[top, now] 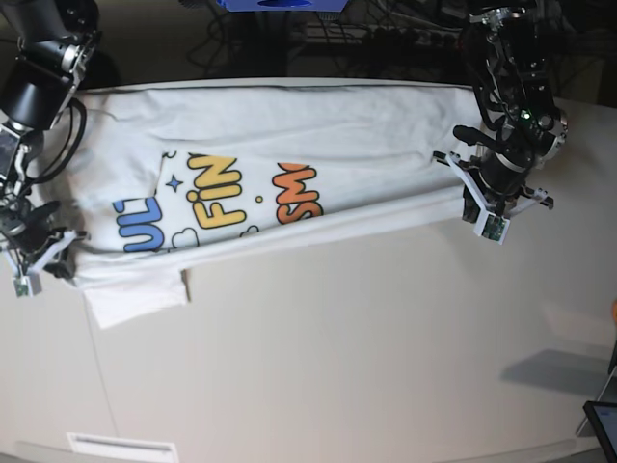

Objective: Fold the T-shirt properly
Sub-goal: 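Lift both side edges and fold them over toward the shirt's middle, then hold the left gripper's edge while the right gripper tugs the hem corner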

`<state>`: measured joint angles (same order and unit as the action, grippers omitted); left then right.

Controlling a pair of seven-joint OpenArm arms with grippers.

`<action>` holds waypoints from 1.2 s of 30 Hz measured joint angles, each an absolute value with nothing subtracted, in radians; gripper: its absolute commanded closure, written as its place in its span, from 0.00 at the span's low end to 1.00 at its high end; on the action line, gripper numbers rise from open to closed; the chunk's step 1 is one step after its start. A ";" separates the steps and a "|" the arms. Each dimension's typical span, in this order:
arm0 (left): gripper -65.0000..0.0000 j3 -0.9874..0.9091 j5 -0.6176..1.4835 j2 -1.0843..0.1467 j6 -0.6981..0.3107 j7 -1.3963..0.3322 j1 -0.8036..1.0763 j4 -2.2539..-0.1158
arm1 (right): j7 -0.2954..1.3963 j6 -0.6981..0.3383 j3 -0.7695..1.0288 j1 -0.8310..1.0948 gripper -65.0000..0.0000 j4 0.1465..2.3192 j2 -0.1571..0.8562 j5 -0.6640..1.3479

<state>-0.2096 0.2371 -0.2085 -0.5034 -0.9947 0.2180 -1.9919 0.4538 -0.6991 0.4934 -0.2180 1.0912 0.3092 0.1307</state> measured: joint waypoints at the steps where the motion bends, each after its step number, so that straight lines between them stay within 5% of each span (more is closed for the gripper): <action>1: 1.00 -0.210 0.237 -0.208 -0.503 -0.994 0.219 -1.995 | 0.454 -0.699 0.493 -0.218 1.00 1.091 0.309 0.131; 36: 1.00 -0.256 0.237 -0.208 -0.554 -1.000 0.316 -2.013 | 0.499 -0.699 0.493 -0.143 1.00 1.200 0.293 0.129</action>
